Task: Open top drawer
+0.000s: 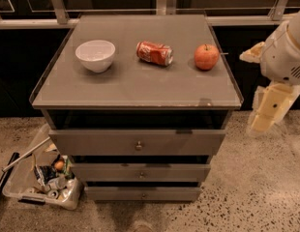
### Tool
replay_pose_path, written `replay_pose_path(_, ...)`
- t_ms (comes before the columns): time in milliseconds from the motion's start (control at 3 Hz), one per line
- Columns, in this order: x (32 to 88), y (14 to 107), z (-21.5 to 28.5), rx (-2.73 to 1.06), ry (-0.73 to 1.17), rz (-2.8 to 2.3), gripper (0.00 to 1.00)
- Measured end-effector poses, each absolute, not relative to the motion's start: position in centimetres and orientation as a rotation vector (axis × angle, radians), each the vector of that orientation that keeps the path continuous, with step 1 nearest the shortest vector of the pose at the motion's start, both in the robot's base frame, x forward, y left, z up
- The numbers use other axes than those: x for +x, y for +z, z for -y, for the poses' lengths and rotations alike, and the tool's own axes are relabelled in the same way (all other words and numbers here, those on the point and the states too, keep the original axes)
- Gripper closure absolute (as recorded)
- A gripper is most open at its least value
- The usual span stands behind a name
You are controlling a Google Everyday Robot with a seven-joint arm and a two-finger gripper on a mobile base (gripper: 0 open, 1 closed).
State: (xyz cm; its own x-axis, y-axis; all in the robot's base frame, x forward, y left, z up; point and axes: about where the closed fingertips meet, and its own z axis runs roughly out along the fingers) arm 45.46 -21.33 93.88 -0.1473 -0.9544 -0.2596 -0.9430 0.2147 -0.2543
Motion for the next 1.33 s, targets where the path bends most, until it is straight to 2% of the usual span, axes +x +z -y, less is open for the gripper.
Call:
replay_pose_path(1000,44.7,81.0,18.3,-1.658,0.264,-1.921,0.00)
replay_pose_path(1333,44.7,81.0,18.3,-1.658,0.264,-1.921,0.00)
